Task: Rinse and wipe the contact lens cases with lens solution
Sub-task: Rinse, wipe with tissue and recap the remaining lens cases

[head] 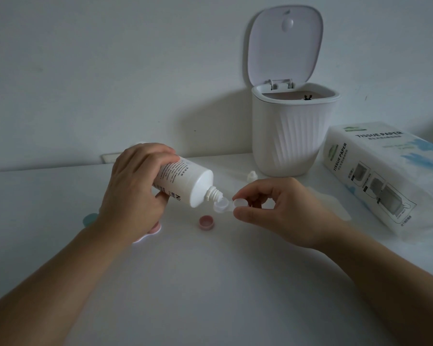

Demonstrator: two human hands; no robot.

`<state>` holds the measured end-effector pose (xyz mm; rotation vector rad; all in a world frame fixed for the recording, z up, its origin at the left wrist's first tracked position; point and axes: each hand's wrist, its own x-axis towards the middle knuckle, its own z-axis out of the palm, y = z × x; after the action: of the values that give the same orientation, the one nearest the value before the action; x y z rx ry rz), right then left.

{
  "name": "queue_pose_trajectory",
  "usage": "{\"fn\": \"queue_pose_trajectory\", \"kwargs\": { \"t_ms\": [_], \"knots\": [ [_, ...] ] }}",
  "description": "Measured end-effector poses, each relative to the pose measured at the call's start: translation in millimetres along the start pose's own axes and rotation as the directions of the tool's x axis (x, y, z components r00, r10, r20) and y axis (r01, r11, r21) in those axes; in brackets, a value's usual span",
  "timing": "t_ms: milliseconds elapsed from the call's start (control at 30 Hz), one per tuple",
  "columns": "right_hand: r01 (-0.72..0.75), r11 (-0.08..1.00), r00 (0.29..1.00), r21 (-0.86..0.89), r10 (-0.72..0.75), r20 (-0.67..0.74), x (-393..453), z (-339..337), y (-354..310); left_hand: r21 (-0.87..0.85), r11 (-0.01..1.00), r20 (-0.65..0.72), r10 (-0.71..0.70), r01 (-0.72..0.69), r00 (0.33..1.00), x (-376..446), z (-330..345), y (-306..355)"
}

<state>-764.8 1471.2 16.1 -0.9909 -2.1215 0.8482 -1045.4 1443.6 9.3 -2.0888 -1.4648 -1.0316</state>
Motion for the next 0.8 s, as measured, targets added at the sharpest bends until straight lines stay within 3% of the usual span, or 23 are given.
{"fn": "queue_pose_trajectory", "kwargs": {
  "t_ms": [567,800],
  "knots": [
    [-0.001,1.0,1.0,0.002,0.001,-0.002,-0.3,-0.4,0.0,-0.011,1.0,-0.025,-0.007,0.006,1.0,-1.4,2.6,-2.7],
    [0.0,0.999,1.0,0.043,0.0,-0.009,-0.7,-1.0,-0.9,-0.103,0.99,-0.035,-0.101,0.097,0.994,-3.2,2.7,-0.3]
  ]
}}
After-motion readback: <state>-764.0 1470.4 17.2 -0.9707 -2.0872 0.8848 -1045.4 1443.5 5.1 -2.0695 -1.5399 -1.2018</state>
